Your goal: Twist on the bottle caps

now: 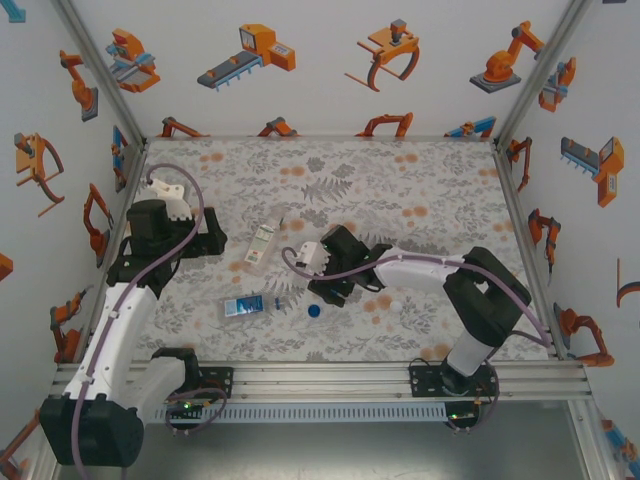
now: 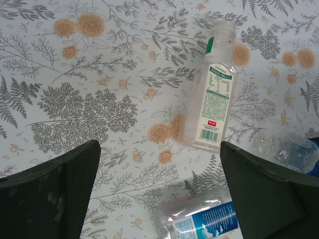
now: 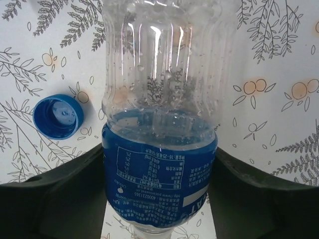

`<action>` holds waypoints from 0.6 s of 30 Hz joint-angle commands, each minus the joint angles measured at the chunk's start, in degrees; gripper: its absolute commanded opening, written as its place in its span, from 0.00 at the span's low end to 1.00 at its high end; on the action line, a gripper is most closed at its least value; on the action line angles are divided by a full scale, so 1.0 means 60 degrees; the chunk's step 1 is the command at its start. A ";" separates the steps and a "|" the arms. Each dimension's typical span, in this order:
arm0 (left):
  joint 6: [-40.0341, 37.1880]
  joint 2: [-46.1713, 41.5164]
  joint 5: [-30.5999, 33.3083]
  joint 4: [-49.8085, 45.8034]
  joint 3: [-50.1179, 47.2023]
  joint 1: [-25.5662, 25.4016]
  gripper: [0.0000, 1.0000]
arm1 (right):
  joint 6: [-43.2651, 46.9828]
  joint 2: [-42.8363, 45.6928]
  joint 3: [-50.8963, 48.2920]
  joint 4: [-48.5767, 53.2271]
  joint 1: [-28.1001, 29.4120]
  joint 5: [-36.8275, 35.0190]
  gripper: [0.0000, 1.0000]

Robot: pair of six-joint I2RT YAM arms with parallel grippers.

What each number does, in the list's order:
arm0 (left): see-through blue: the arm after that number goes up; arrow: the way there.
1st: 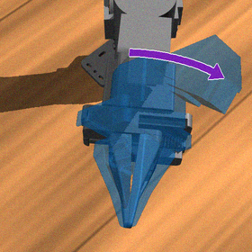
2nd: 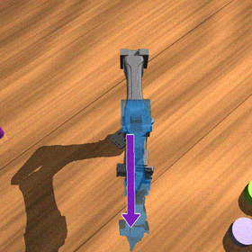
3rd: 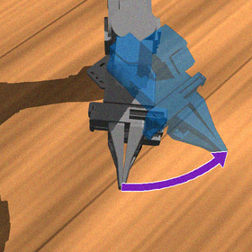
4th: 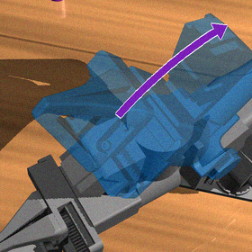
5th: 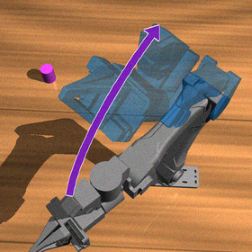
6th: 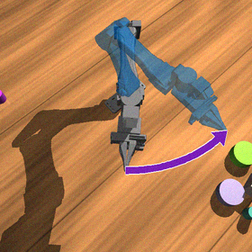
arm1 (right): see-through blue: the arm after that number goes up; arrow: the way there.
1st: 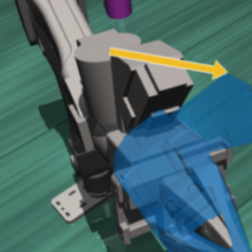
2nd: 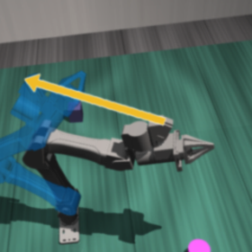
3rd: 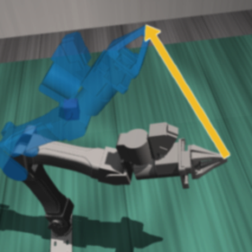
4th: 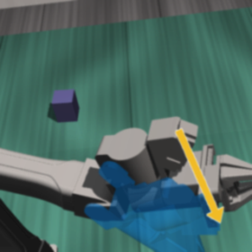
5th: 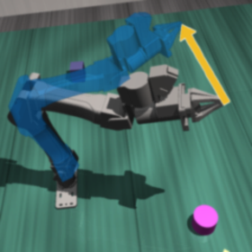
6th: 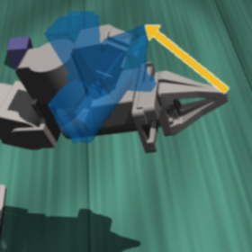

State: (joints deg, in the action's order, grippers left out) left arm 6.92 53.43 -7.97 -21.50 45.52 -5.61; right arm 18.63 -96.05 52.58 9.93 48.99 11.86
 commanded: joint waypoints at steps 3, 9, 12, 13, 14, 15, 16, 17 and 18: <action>0.0188 0.0156 -0.0094 -0.0312 0.0362 -0.0040 0.97 | 0.0232 0.0616 0.0108 0.0264 0.0101 -0.0610 0.49; -0.0071 0.0331 -0.0737 -0.0548 0.0485 -0.0128 0.97 | 0.1188 0.2151 -0.0379 0.0421 0.0499 -0.1194 0.45; -0.0265 0.0280 -0.1731 -0.0644 0.0588 -0.0203 0.97 | 0.1981 0.2960 -0.0472 0.0875 0.0976 -0.1802 0.44; -0.0324 0.0280 -0.2028 -0.0752 0.0711 -0.0279 0.97 | 0.2240 0.3231 -0.0502 0.0992 0.1128 -0.1960 0.44; -0.0375 0.0301 -0.2325 -0.0907 0.0878 -0.0369 0.97 | 0.2486 0.3478 -0.0516 0.1106 0.1299 -0.2116 0.44; -0.0412 0.0296 -0.2571 -0.1063 0.1053 -0.0456 0.97 | 0.2715 0.3691 -0.0515 0.1217 0.1439 -0.2281 0.44; -0.0428 0.0319 -0.2801 -0.1254 0.1259 -0.0595 0.97 | 0.2973 0.3928 -0.0507 0.1300 0.1634 -0.2500 0.44; -0.0424 0.0318 -0.2985 -0.1398 0.1451 -0.0747 0.97 | 0.3200 0.4104 -0.0492 0.1370 0.1791 -0.2666 0.44; -0.0467 0.0332 -0.3150 -0.1608 0.1672 -0.0964 0.97 | 0.3501 0.4315 -0.0460 0.1484 0.1984 -0.2831 0.44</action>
State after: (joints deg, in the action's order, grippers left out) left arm 5.82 55.59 -19.86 -27.94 51.13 -9.19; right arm 32.47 -73.52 50.28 15.35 58.70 0.23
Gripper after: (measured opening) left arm 0.968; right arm 0.602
